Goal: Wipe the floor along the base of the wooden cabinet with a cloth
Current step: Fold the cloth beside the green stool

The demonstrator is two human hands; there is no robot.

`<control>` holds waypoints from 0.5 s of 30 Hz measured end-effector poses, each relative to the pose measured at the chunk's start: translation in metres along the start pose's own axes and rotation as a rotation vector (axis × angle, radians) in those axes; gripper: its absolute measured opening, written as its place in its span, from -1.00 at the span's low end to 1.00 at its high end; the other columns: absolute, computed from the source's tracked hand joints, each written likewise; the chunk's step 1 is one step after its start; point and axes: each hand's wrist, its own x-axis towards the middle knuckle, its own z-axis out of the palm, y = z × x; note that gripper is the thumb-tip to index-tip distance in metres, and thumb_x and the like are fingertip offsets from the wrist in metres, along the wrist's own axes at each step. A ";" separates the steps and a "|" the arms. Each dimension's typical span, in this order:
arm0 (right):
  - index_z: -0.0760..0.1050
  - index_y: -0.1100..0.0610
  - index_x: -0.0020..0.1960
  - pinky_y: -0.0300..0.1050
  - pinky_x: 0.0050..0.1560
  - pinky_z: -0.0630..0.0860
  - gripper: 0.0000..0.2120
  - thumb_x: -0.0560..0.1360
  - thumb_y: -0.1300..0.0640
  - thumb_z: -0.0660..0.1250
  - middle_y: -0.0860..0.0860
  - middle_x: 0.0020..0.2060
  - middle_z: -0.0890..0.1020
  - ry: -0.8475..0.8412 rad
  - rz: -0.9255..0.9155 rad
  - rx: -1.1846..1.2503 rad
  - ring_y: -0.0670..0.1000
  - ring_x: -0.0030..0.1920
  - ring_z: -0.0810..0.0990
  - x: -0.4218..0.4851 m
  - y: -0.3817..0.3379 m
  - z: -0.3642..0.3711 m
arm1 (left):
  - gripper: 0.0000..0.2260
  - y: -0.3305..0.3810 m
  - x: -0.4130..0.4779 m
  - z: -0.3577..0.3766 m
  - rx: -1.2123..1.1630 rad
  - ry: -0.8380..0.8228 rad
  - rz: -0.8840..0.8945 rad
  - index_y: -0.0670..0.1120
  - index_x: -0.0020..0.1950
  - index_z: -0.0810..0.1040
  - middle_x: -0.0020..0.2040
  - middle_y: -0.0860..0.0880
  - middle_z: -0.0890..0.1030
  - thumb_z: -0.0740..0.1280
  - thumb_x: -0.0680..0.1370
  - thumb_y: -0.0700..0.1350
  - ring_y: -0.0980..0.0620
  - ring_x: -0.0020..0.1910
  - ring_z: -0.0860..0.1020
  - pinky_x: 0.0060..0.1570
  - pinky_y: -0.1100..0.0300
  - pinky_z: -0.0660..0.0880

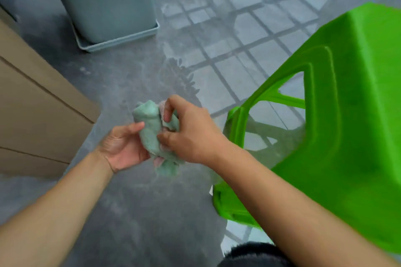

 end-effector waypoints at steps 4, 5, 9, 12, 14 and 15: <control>0.38 0.07 -0.13 -0.08 -0.33 0.33 -0.76 0.34 0.34 0.36 0.06 -0.30 0.52 0.047 0.045 0.112 0.10 -0.32 0.37 -0.054 -0.027 -0.043 | -0.54 -0.024 -0.013 0.061 -0.030 -0.074 -0.026 -0.37 0.52 0.18 0.51 -0.43 0.25 -0.06 0.64 -0.24 -0.35 0.52 0.24 0.54 -0.18 0.01; 0.39 0.08 -0.13 -0.07 -0.32 0.37 -0.76 0.34 0.34 0.35 0.06 -0.29 0.53 0.073 0.087 0.144 0.10 -0.32 0.39 -0.069 -0.034 -0.056 | -0.54 -0.026 -0.019 0.078 -0.029 -0.037 -0.054 -0.38 0.51 0.21 0.49 -0.44 0.28 -0.04 0.63 -0.25 -0.36 0.51 0.26 0.54 -0.20 0.02; 0.44 0.09 -0.12 0.01 -0.29 0.48 -0.77 0.34 0.37 0.36 0.03 -0.28 0.56 0.207 0.223 0.297 0.11 -0.32 0.46 -0.139 -0.076 -0.121 | -0.52 -0.046 -0.042 0.170 0.035 0.066 -0.176 -0.19 0.32 0.58 0.28 -0.24 0.62 0.46 0.39 -0.19 -0.20 0.30 0.57 0.37 -0.12 0.42; 0.44 0.07 -0.13 -0.02 -0.26 0.50 -0.75 0.34 0.36 0.37 -0.05 -0.22 0.57 0.311 0.312 0.332 0.06 -0.29 0.47 -0.184 -0.110 -0.179 | -0.42 -0.038 -0.048 0.253 0.181 0.054 -0.290 -0.11 0.29 0.61 0.24 -0.17 0.65 0.55 0.27 -0.18 -0.13 0.21 0.63 0.11 -0.08 0.60; 0.46 0.07 -0.14 -0.09 -0.27 0.46 -0.77 0.35 0.36 0.38 -0.06 -0.20 0.56 0.396 0.415 0.313 0.07 -0.29 0.49 -0.202 -0.115 -0.218 | -0.42 -0.036 -0.040 0.306 0.259 0.130 -0.340 -0.13 0.33 0.56 0.26 -0.17 0.64 0.52 0.31 -0.22 -0.12 0.18 0.65 0.06 -0.05 0.62; 0.48 0.08 -0.14 -0.10 -0.25 0.46 -0.77 0.36 0.37 0.39 -0.07 -0.24 0.57 0.434 0.462 0.282 0.06 -0.27 0.52 -0.207 -0.113 -0.237 | -0.46 -0.037 -0.032 0.330 0.314 0.201 -0.342 -0.14 0.32 0.56 0.24 -0.17 0.66 0.50 0.33 -0.24 -0.11 0.13 0.67 0.02 -0.02 0.63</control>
